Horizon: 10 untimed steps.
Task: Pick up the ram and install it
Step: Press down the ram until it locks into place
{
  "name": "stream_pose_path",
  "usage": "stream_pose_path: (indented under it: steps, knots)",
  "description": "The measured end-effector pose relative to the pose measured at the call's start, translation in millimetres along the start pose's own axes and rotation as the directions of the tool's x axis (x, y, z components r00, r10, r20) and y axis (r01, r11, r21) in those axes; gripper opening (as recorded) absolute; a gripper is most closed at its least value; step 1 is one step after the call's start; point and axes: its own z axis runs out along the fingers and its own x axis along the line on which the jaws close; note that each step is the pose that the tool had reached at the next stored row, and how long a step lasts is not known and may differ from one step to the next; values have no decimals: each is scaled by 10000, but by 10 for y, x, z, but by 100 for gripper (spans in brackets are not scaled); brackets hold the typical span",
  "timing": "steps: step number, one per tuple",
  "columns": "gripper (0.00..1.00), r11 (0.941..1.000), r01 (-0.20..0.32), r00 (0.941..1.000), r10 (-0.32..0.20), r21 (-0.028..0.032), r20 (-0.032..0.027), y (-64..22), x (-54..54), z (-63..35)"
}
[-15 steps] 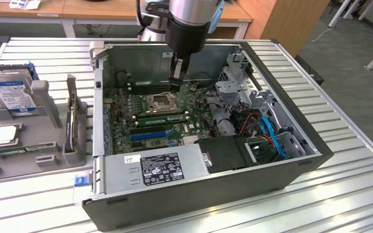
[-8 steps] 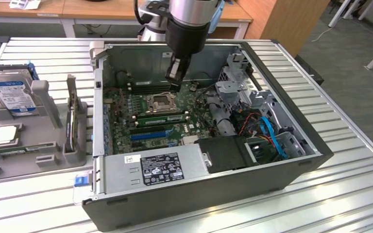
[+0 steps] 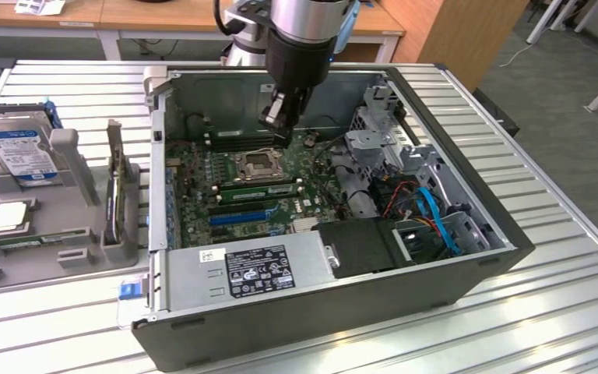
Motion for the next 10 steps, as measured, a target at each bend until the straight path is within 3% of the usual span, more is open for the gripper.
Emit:
stream_pose_path:
  steps: [5,10]
  knots:
    - [10,9958,-913,9958,912,45,42,0,1,7]
    - [10,9833,-1817,9833,1816,86,88,0,1,13]
